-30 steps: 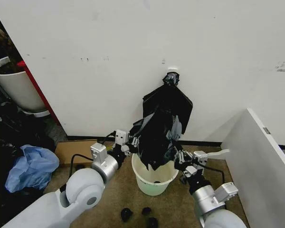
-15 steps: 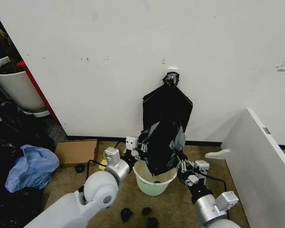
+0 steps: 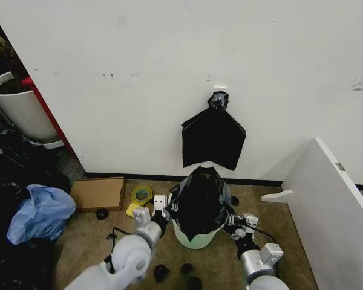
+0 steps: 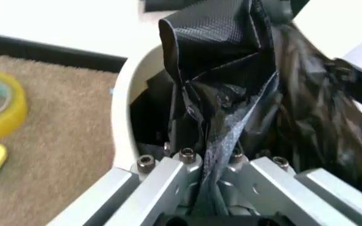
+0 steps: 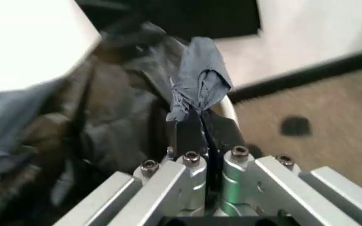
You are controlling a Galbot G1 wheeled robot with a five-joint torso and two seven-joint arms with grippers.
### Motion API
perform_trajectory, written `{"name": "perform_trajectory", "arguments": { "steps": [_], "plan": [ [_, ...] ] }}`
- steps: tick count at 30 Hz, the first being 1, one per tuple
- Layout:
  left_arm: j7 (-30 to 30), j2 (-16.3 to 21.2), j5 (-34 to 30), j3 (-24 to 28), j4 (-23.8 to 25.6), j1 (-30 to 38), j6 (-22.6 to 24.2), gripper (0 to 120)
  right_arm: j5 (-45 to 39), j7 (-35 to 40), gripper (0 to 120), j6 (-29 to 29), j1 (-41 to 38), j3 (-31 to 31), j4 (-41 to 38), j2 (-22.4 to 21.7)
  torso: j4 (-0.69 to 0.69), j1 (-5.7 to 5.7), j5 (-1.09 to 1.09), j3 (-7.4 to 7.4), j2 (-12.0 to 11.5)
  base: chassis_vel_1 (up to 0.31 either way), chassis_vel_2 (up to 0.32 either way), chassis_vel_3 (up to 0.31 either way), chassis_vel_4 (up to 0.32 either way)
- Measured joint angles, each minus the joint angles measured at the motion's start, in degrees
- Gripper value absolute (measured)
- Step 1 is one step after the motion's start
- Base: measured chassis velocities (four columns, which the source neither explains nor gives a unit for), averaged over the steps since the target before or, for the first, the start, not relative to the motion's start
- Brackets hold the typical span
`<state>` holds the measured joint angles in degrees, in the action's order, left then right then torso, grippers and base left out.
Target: Place the garbage bag over the trash bin.
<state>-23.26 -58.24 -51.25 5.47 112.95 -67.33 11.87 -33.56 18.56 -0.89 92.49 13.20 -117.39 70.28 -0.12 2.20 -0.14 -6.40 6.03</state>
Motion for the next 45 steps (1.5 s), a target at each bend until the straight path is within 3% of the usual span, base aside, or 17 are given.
{"name": "perform_trajectory", "arguments": {
  "steps": [11,21,32,40,45],
  "plan": [
    [-0.72,2.15,0.96,-5.52,2.96,-8.1,0.17,0,3.31,6.53,0,7.56,3.4,0.02,-2.17,-1.14,0.01,0.0,0.0,0.0,0.0,0.0,0.0,0.0,0.0],
    [-0.25,1.96,3.26,-5.34,0.47,-9.9,-0.01,0,6.79,7.6,0,11.77,5.26,-0.79,-1.74,-1.78,0.0,0.0,0.0,0.0,0.0,0.0,0.0,0.0,0.0],
    [0.25,1.38,4.0,-5.26,-5.29,-7.67,-0.88,0,8.39,6.59,0,9.69,0.04,-1.41,5.31,-0.35,0.0,0.0,-0.01,0.0,0.0,0.0,0.0,0.0,0.0],
    [0.25,0.41,4.72,-6.21,-4.96,-8.0,-1.48,0,9.83,6.7,0,8.01,0.19,-1.85,5.6,-0.37,0.01,0.01,-0.01,0.0,0.0,0.0,0.0,0.0,0.0],
    [0.5,1.48,6.09,-9.36,-2.22,-9.91,-1.05,22,11.38,4.75,22,3.64,4.49,-1.01,4.3,-1.73,0.01,0.01,-0.01,0.0,0.0,0.0,0.0,0.0,0.0]
  ]
}}
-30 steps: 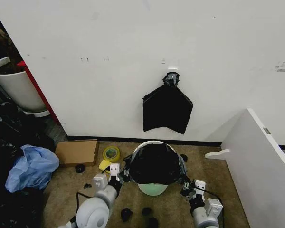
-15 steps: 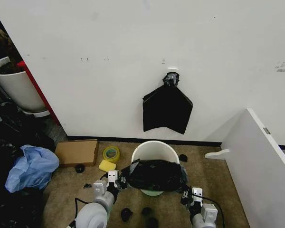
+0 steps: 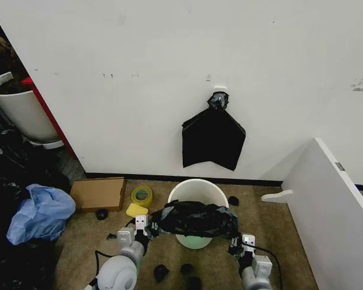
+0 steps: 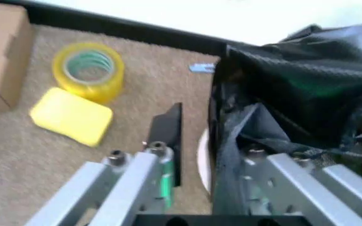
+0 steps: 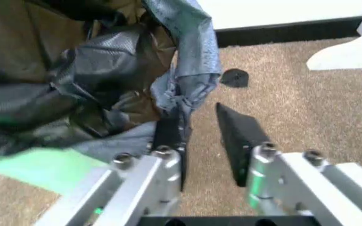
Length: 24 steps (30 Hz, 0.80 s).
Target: Place the garbage bag over the trash bin.
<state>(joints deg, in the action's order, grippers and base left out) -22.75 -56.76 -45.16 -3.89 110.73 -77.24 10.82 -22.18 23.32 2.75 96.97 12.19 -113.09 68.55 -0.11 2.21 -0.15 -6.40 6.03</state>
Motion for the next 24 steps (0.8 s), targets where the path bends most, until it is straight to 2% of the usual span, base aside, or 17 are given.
{"name": "perform_trajectory", "arguments": {
  "steps": [2,6,8,11,12,14,17,19,24],
  "plan": [
    [0.02,0.06,0.04,-0.12,0.09,-0.08,0.0,23,0.05,-0.12,22,-0.24,0.2,0.06,-0.03,-0.05,0.0,0.0,0.0,0.0,0.0,0.0,0.0,0.0,0.0],
    [0.7,1.01,0.18,-1.78,3.13,-2.33,-0.27,43,0.66,-3.57,43,-6.4,3.97,1.67,-0.51,-0.71,0.0,0.0,0.0,0.0,0.0,0.0,0.0,0.0,0.0],
    [0.93,1.08,0.05,-1.84,3.58,-2.65,-0.37,46,0.59,-4.23,45,-7.34,4.32,1.9,-0.65,-0.71,0.0,0.0,0.0,0.0,0.0,0.0,0.0,0.0,0.0],
    [2.15,1.21,-0.85,-2.0,5.08,-4.1,-1.41,59,-1.09,-7.84,58,-11.29,5.95,2.69,-1.65,-0.75,0.0,0.0,0.0,0.0,0.0,0.0,0.0,0.0,0.0],
    [2.87,1.14,-2.13,-2.3,5.96,-5.47,-2.96,72,-2.33,-12.14,73,-17.34,7.65,3.48,-1.95,-0.92,0.0,0.0,0.0,0.0,0.0,0.0,0.0,0.0,0.0],
    [3.61,1.28,-3.19,-2.71,7.23,-6.77,-3.54,83,-3.2,-14.98,81,-20.7,8.63,3.82,-2.16,-1.07,-0.01,0.0,0.01,0.0,0.0,0.0,0.0,0.0,0.0],
    [4.47,1.77,-4.62,-3.11,8.53,-8.18,-3.97,89,-3.96,-17.75,88,-23.66,9.29,3.96,-2.11,-1.14,0.0,0.0,0.0,0.01,0.0,0.0,0.0,0.0,0.0],
    [5.34,2.46,-7.14,-3.48,9.66,-9.38,-4.18,95,-4.54,-19.78,97,-26.06,9.34,4.08,-1.41,-1.21,0.0,-0.01,0.0,0.01,0.0,0.0,0.0,0.0,0.0],
    [5.77,3.09,-11.53,-4.16,8.99,-9.63,-4.22,100,-6.22,-19.26,100,-25.86,8.2,4.46,0.04,-1.23,0.0,-0.01,0.0,0.0,0.0,0.0,0.0,0.0,0.0]
  ]
}}
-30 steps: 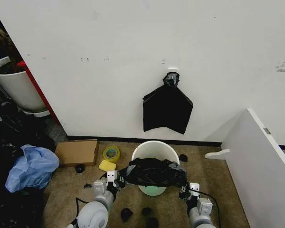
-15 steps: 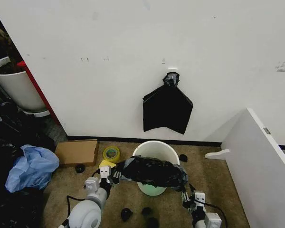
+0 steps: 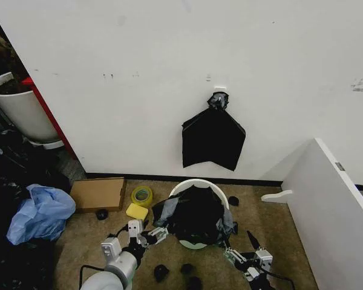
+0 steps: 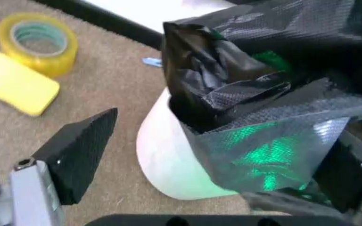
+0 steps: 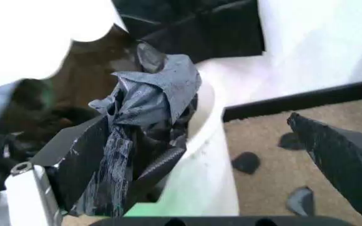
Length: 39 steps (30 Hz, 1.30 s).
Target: Place the garbage bag over the trash bin.
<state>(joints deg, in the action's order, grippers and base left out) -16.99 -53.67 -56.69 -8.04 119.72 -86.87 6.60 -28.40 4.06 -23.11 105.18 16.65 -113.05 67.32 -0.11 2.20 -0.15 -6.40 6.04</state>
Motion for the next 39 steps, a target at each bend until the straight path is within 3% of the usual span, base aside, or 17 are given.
{"name": "perform_trajectory", "arguments": {
  "steps": [10,14,18,22,29,34,39],
  "plan": [
    [2.03,3.82,-3.44,-9.03,-1.78,-1.74,-1.04,100,-4.51,-4.81,100,-3.5,1.08,4.05,-0.39,-1.0,0.0,0.0,0.02,0.0,0.0,0.0,0.0,0.0,0.0],
    [3.42,4.88,1.44,-11.25,-2.09,-2.92,-2.18,100,-6.06,-5.77,100,-4.17,0.01,6.04,2.05,-1.0,0.0,0.0,0.01,0.0,0.0,0.0,0.0,0.0,0.0],
    [4.02,4.52,8.14,-9.96,-4.74,-1.73,-4.23,100,-6.83,-7.37,100,-4.81,-0.6,6.91,4.69,-1.31,0.0,0.01,0.01,-0.01,0.0,0.0,0.0,0.0,0.0],
    [4.02,3.49,10.43,-8.35,-5.63,-1.76,-5.17,100,-6.84,-8.98,100,-5.83,0.04,6.93,5.25,-1.3,-0.01,0.01,0.01,-0.01,0.0,0.0,0.0,0.0,0.0],
    [4.14,2.08,12.67,-7.04,-1.25,-5.01,-6.49,100,-6.67,-9.35,100,-5.38,2.14,5.96,-0.37,-0.35,0.0,0.01,0.0,0.0,0.0,0.0,0.0,0.0,0.0],
    [4.04,1.8,11.73,-7.66,3.97,-7.26,-6.51,100,-4.7,-6.47,100,-1.22,3.6,4.89,-6.04,-0.12,0.0,0.01,0.0,0.0,0.0,0.0,0.0,0.0,0.0],
    [4.73,1.62,12.61,-8.14,4.89,-8.59,-7.21,100,-0.17,-5.46,100,0.53,5.25,4.18,-9.24,-0.2,-0.01,0.01,0.02,0.0,0.0,0.0,0.0,0.0,0.0]
  ]
}}
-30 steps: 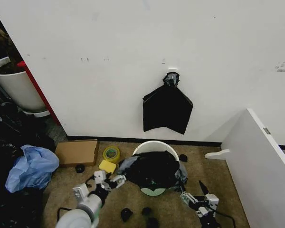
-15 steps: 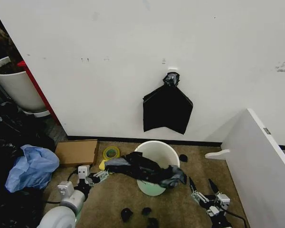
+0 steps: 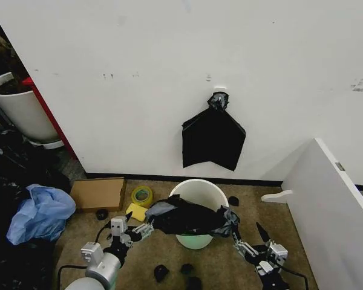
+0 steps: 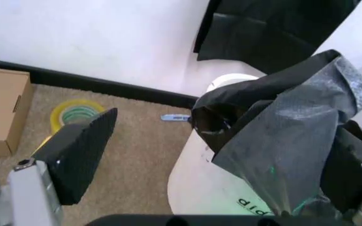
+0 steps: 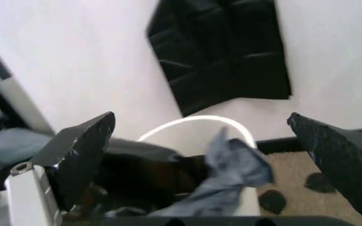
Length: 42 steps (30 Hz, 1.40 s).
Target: Place the garbage bag over the trash bin.
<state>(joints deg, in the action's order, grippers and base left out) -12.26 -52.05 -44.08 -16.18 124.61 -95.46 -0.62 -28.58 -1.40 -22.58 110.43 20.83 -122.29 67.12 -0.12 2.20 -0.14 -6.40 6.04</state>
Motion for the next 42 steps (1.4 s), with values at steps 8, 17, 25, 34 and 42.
{"name": "perform_trajectory", "arguments": {
  "steps": [8,17,25,34,42],
  "plan": [
    [6.23,1.13,-15.13,-0.06,1.55,0.09,5.11,100,8.12,-0.93,100,0.31,-2.28,-1.49,1.11,1.11,0.01,0.0,-0.02,0.0,0.0,0.0,0.0,0.0,0.0],
    [7.0,1.88,-12.8,1.51,-1.74,3.64,7.04,100,17.03,-2.94,100,4.21,-7.92,-5.51,1.49,-0.1,0.01,0.0,-0.01,0.0,0.0,0.0,0.0,0.0,0.0],
    [13.39,3.78,-4.08,2.05,-4.21,4.82,2.29,100,17.65,-1.91,100,8.63,-16.4,-7.87,3.51,-2.0,0.02,0.0,-0.02,-0.01,0.0,0.0,0.0,0.0,0.0],
    [33.55,6.34,11.55,2.2,-12.66,7.99,-20.72,100,10.34,2.3,100,12.96,-20.04,-7.76,3.24,-2.92,0.01,0.0,-0.01,-0.01,0.0,0.0,0.0,0.0,0.0],
    [53.62,5.03,4.14,2.05,-19.55,10.96,-35.15,100,9.65,3.11,100,13.66,-18.57,-7.66,3.55,-2.63,0.0,0.0,-0.02,-0.01,0.0,0.0,0.0,0.0,0.0]
  ]
}}
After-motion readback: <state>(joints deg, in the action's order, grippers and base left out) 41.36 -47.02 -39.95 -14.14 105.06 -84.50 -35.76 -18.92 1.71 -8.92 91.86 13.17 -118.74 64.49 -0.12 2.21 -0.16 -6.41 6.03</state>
